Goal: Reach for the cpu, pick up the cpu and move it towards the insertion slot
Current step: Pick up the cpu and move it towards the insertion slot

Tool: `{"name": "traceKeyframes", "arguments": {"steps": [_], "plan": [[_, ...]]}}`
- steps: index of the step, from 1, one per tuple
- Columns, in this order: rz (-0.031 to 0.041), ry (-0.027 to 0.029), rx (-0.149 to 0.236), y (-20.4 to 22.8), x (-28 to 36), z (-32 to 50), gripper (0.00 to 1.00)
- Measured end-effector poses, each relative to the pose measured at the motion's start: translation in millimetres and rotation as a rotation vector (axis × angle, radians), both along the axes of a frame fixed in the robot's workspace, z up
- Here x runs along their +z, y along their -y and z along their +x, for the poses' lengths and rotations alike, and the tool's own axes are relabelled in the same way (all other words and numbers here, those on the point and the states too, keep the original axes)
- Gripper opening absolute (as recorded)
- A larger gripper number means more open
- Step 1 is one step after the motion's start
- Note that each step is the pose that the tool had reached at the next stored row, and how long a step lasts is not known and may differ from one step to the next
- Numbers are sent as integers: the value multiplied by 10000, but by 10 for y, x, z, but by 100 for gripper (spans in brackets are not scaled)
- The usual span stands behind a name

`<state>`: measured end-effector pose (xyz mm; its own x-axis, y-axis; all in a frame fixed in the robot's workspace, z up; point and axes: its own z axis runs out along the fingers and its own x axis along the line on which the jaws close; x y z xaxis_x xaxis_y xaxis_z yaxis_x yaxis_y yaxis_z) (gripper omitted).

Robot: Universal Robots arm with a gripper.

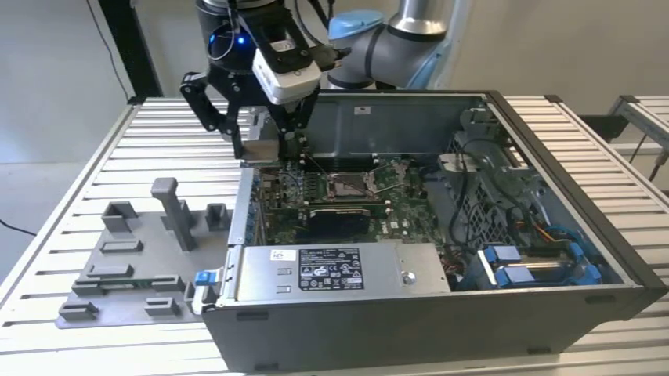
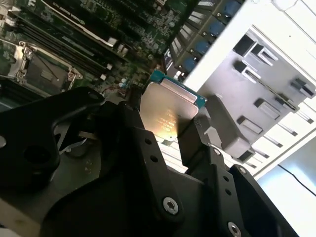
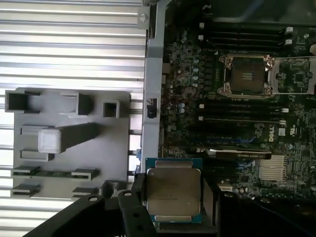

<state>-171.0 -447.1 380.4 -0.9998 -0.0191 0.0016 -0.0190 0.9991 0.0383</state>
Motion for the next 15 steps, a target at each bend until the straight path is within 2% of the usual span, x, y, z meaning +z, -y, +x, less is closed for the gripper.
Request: {"name": "traceKeyframes", "arguments": {"steps": [4,15], "plan": [[1,-1,-1,-3,0,196,0],[-1,-5,-1,-6,0,562,0]]}}
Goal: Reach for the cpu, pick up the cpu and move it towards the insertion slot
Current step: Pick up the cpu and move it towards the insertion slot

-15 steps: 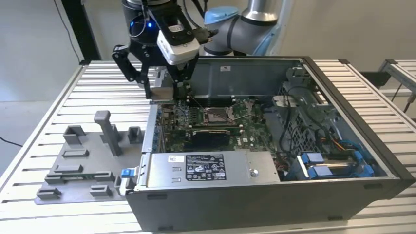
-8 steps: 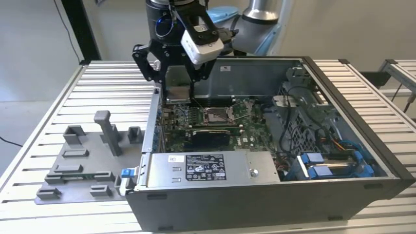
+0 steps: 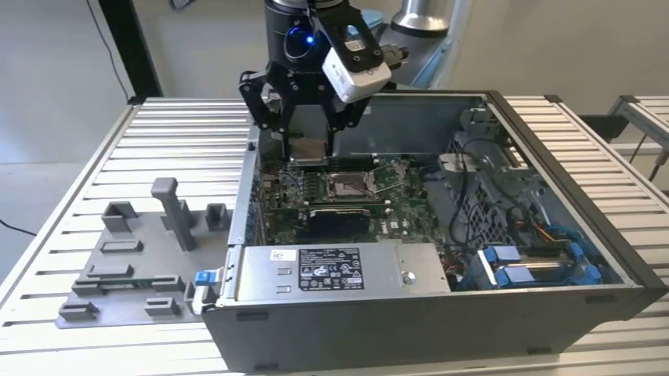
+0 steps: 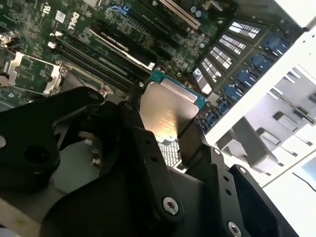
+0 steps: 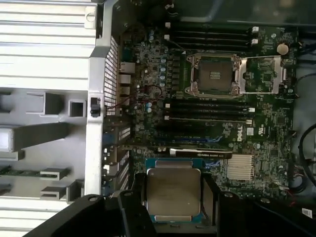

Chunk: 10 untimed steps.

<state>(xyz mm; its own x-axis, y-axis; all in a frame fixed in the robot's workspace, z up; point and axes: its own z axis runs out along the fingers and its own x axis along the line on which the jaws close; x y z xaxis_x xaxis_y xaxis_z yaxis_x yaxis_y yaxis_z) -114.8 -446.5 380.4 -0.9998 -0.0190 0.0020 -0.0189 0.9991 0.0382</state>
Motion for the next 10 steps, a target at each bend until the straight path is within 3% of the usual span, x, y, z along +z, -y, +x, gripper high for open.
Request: {"name": "traceKeyframes", "arguments": {"steps": [10], "plan": [[0,0,1,-5,0,288,0]]}}
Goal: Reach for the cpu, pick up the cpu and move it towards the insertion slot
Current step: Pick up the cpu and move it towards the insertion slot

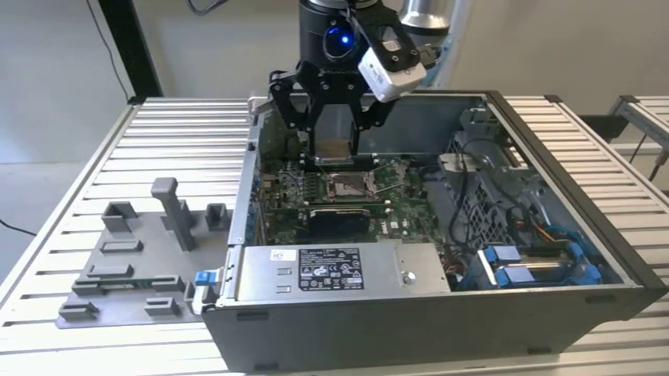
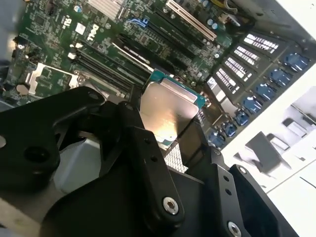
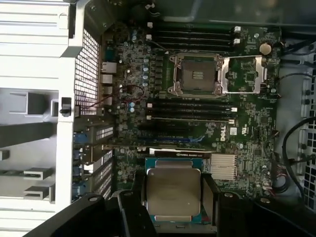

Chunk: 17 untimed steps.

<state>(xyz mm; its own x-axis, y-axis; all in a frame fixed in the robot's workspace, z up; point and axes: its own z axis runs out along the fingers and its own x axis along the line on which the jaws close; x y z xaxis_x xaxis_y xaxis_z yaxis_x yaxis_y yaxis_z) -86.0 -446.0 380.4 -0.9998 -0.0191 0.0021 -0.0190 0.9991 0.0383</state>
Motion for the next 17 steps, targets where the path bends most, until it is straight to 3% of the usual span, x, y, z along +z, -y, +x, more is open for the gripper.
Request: {"name": "traceKeyframes", "arguments": {"steps": [17], "plan": [[0,0,0,-4,0,417,0]]}}
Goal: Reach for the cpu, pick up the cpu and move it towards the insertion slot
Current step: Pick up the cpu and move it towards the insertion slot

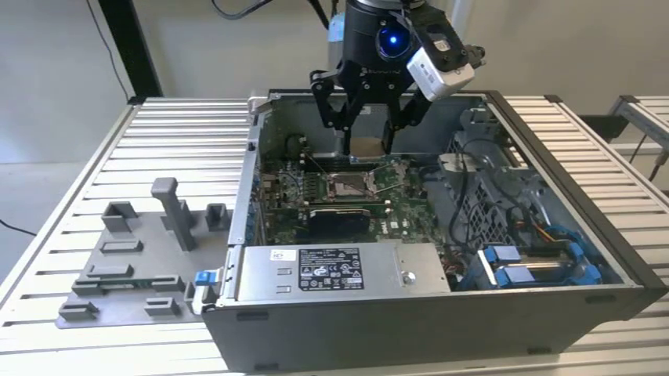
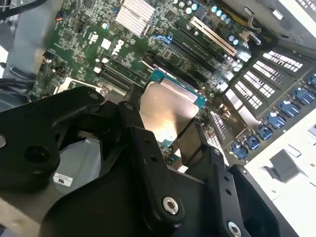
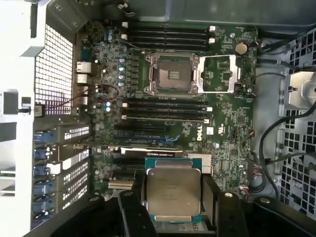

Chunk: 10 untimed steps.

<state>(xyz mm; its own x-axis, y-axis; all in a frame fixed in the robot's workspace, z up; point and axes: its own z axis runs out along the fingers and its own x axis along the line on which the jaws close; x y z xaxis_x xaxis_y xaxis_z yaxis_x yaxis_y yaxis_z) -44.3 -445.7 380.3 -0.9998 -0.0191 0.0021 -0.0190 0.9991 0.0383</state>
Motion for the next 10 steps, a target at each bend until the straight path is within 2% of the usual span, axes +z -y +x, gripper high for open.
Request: {"name": "traceKeyframes", "arguments": {"steps": [10], "plan": [[0,0,-4,-1,-1,201,0]]}}
